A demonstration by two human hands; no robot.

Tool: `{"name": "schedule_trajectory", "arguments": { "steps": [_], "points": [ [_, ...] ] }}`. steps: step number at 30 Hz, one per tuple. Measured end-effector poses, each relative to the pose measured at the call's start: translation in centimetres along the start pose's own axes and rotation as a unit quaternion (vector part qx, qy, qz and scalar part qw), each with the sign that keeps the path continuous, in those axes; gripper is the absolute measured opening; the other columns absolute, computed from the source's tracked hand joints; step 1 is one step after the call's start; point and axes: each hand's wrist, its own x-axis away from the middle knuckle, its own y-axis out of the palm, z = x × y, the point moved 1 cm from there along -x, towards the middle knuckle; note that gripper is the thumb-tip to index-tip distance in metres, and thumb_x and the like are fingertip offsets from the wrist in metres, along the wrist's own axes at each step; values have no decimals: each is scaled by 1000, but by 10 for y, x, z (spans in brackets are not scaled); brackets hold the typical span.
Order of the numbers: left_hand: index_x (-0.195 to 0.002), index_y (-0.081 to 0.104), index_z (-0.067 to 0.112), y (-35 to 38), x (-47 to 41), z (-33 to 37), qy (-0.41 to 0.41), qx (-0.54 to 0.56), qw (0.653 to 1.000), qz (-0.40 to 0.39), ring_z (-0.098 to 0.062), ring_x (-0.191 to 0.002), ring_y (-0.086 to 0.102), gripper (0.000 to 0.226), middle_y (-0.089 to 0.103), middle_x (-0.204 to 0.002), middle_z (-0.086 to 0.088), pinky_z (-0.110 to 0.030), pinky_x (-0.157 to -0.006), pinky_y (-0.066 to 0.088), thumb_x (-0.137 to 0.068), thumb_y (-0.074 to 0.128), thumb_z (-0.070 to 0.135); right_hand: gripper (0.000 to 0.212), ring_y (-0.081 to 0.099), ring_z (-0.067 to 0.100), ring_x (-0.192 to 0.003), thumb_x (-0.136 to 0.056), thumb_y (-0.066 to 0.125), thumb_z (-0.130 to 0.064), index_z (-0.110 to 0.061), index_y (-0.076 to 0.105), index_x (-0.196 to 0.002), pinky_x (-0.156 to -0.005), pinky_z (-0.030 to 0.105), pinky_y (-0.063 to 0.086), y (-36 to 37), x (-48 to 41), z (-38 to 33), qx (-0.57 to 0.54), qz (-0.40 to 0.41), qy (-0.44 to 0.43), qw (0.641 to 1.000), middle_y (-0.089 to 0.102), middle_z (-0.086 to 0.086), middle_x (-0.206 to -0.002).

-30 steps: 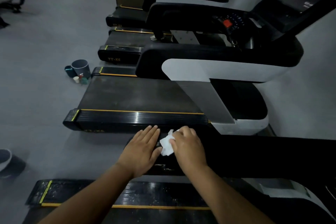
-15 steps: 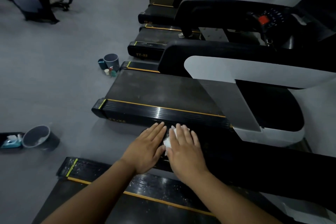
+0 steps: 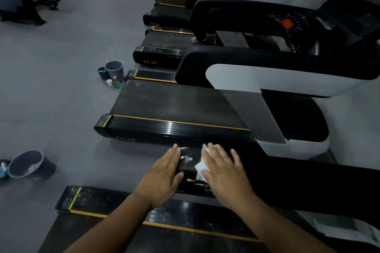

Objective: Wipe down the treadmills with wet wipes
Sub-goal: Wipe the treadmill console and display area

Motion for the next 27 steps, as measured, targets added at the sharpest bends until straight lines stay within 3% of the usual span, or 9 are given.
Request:
{"name": "schedule_trajectory", "arguments": {
  "steps": [4, 7, 11, 13, 16, 19, 21, 24, 27],
  "points": [
    [-155, -15, 25, 1, 1, -6, 17, 28, 999, -25, -2, -152, -16, 75, -19, -165, 7, -11, -117, -11, -98, 13, 66, 73, 30, 26, -150, -95, 10, -52, -20, 42, -152, -120, 54, 13, -2, -27, -34, -54, -34, 101, 993, 36, 6, -160],
    [-157, -13, 25, -15, 1, -14, 36, 59, 996, -63, 2, -149, -16, 72, -20, -161, 14, -13, -120, -7, -107, 36, 43, 63, 36, 25, -147, -98, 26, -47, -17, 45, -150, -116, 50, 13, 5, -25, -55, -39, -15, 27, 999, 40, 6, -158],
    [-161, 0, 24, -28, 3, -15, 19, 123, 992, -6, 3, -151, -8, 70, -10, -163, 18, -17, -123, 5, -107, 43, 35, 73, 8, 9, -154, -96, 32, -30, -20, 3, -162, -124, 31, -4, -12, -26, -45, -170, -22, -9, 985, 14, -4, -167],
    [-161, 11, 24, -28, -3, 1, 28, 136, 989, 45, 2, -152, -2, 63, -2, -165, 17, -16, -122, 6, -107, 39, 39, 77, 10, 4, -151, -92, 32, -25, -25, -1, -161, -124, 26, 1, -16, -30, -37, -262, -33, 22, 964, 17, -5, -167],
    [-160, 27, 16, -16, -28, 24, 107, 56, 991, 63, -13, -155, 11, 62, 15, -168, 1, -33, -126, 15, -105, 33, 42, 71, 13, 13, -154, -93, 22, -34, -19, 10, -161, -124, 27, 3, -11, -26, -18, -206, -2, 87, 975, 20, 0, -166],
    [-155, 38, 11, 0, -35, 30, 132, -26, 989, 53, -24, -151, 29, 60, 35, -162, -7, -45, -120, 32, -104, 34, 43, 64, 41, 25, -144, -99, 27, -42, -6, 45, -149, -121, 37, 22, 3, -16, -7, -90, 44, 81, 992, 46, 8, -153],
    [-157, 35, 12, 7, -22, 17, 132, -19, 989, 66, -20, -153, 25, 59, 32, -163, -5, -39, -123, 27, -105, 37, 40, 58, 55, 29, -132, -99, 34, -41, -5, 60, -137, -116, 41, 32, 10, -17, -5, -55, 65, 57, 995, 60, 11, -140],
    [-160, 25, 15, 9, -14, -2, 127, 4, 990, 64, -13, -156, 8, 60, 19, -167, -1, -32, -126, 12, -107, 30, 42, 54, 59, 29, -127, -97, 38, -38, -5, 63, -133, -108, 47, 44, 8, -22, -7, -46, 70, 48, 995, 63, 11, -135],
    [-157, 32, 13, 5, -44, 11, 35, 67, 995, 72, -11, -153, 10, 66, 30, -164, -4, -32, -126, 13, -105, 17, 50, 54, 62, 30, -122, -95, 38, -36, -5, 64, -131, -101, 50, 49, 4, -31, -7, -30, 65, 22, 997, 66, 11, -132]
  ]
}}
